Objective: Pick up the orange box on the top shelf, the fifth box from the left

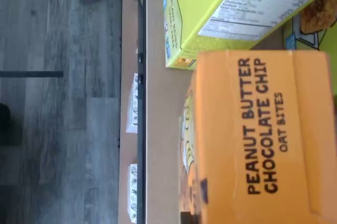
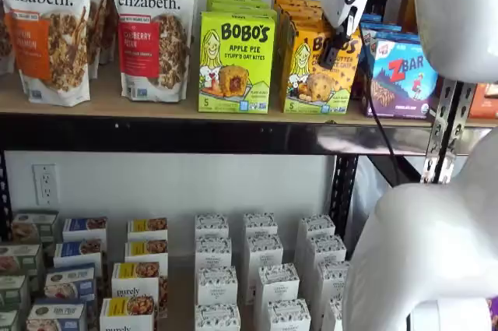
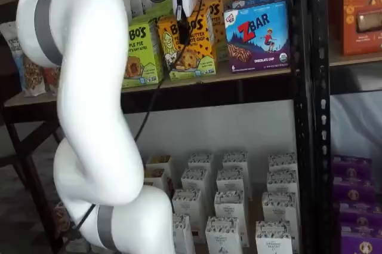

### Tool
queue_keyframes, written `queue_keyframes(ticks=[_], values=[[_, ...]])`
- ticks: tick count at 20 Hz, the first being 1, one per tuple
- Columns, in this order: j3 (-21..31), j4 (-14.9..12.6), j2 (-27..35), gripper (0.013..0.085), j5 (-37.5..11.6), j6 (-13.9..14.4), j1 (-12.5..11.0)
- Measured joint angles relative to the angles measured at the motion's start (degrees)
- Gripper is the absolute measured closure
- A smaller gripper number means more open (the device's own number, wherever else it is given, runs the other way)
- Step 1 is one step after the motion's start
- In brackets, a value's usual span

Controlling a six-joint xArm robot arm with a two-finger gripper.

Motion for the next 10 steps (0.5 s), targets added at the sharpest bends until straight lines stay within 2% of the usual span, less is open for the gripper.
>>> queue_keyframes(ticks=[2, 5, 10], values=[[0.14, 0.26, -0.17, 0.0570, 0.06, 0.01, -0.02], [0.31, 0.45, -0.35, 0.0650, -0.04, 0.02, -0.04], [0.45, 0.24, -0.58, 0.0650, 0.18, 0.02, -0.05]])
